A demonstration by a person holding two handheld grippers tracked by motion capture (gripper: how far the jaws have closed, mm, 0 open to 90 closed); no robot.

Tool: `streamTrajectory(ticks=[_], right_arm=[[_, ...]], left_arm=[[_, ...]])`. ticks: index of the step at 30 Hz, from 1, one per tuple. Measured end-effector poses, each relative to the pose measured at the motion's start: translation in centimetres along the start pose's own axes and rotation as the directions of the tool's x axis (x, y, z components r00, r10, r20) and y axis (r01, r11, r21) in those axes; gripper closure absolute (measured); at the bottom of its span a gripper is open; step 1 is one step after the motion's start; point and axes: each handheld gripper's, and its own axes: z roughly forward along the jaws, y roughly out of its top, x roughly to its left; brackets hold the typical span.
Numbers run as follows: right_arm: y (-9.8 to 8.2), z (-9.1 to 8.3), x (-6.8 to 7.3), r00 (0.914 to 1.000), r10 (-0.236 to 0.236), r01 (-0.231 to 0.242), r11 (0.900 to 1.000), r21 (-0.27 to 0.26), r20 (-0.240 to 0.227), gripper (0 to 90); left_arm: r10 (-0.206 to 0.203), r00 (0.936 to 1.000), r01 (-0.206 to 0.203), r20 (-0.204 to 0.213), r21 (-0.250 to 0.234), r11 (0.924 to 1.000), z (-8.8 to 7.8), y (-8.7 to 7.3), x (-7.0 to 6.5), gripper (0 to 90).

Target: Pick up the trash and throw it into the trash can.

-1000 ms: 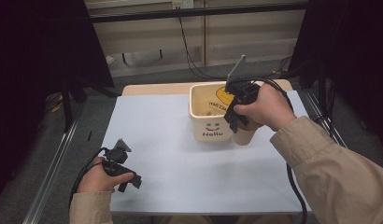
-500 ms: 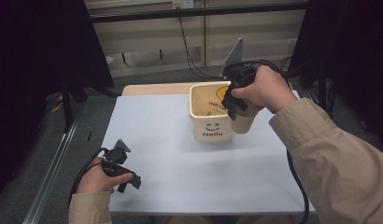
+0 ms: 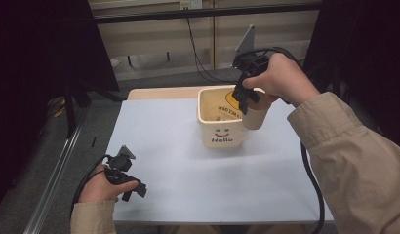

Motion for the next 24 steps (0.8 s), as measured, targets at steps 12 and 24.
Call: streamTrajectory(ticks=[12, 24], right_arm=[[0.9, -1.6, -0.6, 1.0, -0.002, 0.002, 1.0, -0.003, 0.009, 22.0], [1.8, -2.8, -1.3, 0.9995, 0.019, -0.019, 1.0, -0.007, 0.025, 22.0]], left_arm=[[0.006, 1.0, -0.006, -0.001, -0.009, 0.9999, -0.2, 0.0, 0.0, 5.6], [0.02, 0.9998, -0.02, -0.007, -0.01, 0.9997, -0.4, -0.1, 0.2, 5.6]])
